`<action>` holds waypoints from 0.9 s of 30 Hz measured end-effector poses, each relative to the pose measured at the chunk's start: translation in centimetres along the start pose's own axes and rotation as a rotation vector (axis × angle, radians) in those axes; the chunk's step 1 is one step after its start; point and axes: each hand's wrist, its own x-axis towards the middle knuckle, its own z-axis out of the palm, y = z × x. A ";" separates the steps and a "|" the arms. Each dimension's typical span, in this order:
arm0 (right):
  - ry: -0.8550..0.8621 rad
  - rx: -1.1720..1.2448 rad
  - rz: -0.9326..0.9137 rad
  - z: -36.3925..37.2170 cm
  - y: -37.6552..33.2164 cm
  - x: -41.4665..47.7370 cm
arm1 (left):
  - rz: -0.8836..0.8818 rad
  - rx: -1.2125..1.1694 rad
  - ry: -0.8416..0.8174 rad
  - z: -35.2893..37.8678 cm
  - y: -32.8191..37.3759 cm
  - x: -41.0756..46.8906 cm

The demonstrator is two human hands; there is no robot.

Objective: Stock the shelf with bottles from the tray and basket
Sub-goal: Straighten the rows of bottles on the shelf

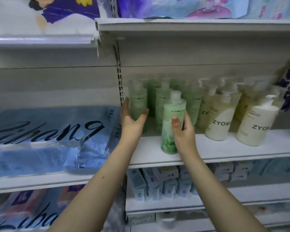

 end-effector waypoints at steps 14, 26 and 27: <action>-0.073 0.096 0.113 -0.4 0.8 0.7 | -0.089 -0.049 -0.061 -1.2 -0.6 0.7; -0.128 0.160 0.170 -0.8 0.6 0.4 | -0.037 -0.065 -0.075 -2.0 -0.4 -4.9; -0.130 0.159 0.171 -0.8 0.6 0.3 | -0.035 -0.061 -0.076 -2.1 -0.3 -5.1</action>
